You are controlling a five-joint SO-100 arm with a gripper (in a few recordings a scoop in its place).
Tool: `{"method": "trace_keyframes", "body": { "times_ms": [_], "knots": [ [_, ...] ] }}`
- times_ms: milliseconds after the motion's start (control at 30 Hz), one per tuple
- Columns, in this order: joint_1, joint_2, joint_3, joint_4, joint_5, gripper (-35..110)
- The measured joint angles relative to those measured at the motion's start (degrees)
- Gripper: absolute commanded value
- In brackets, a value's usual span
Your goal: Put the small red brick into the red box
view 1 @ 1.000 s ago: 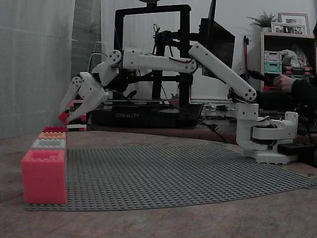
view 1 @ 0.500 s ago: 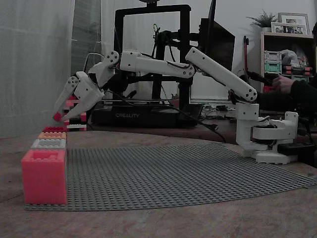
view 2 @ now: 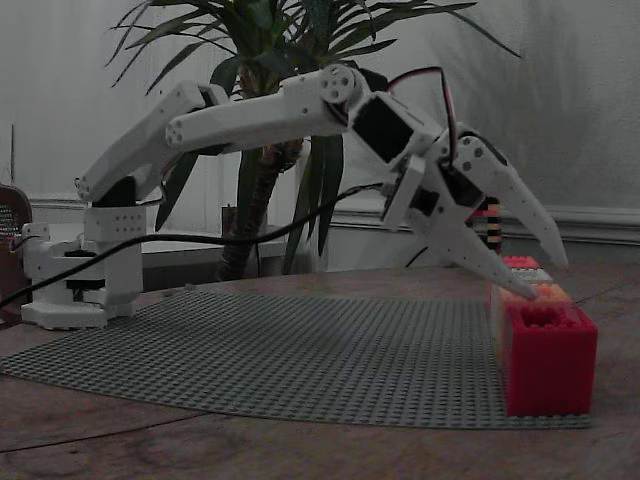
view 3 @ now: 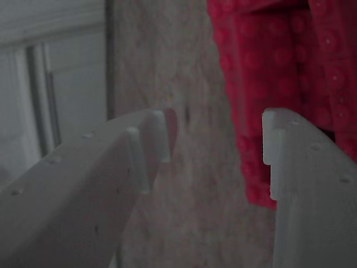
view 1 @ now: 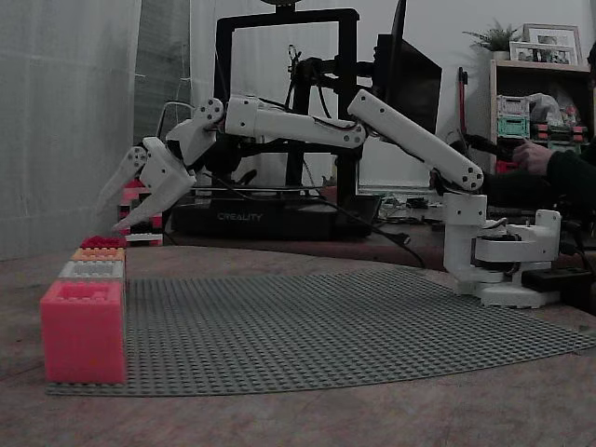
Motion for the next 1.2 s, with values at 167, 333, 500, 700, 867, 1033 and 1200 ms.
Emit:
{"method": "trace_keyframes", "body": {
  "times_ms": [167, 333, 500, 700, 867, 1033, 1200],
  "knots": [
    [-0.09, 5.8, 9.4, -0.18, -0.26, 0],
    [-0.53, 23.64, 29.97, -3.96, 0.7, 0],
    [-2.46, 44.91, 54.23, -5.62, -2.2, 0],
    [-5.45, 69.35, 83.32, -4.92, -1.58, 1],
    [-7.29, 87.54, 104.68, -4.48, 0.97, 0],
    [-10.11, 105.64, 120.85, -0.88, 3.96, 0],
    [-12.57, 122.96, 132.98, 3.96, 4.83, 0]
  ]
}}
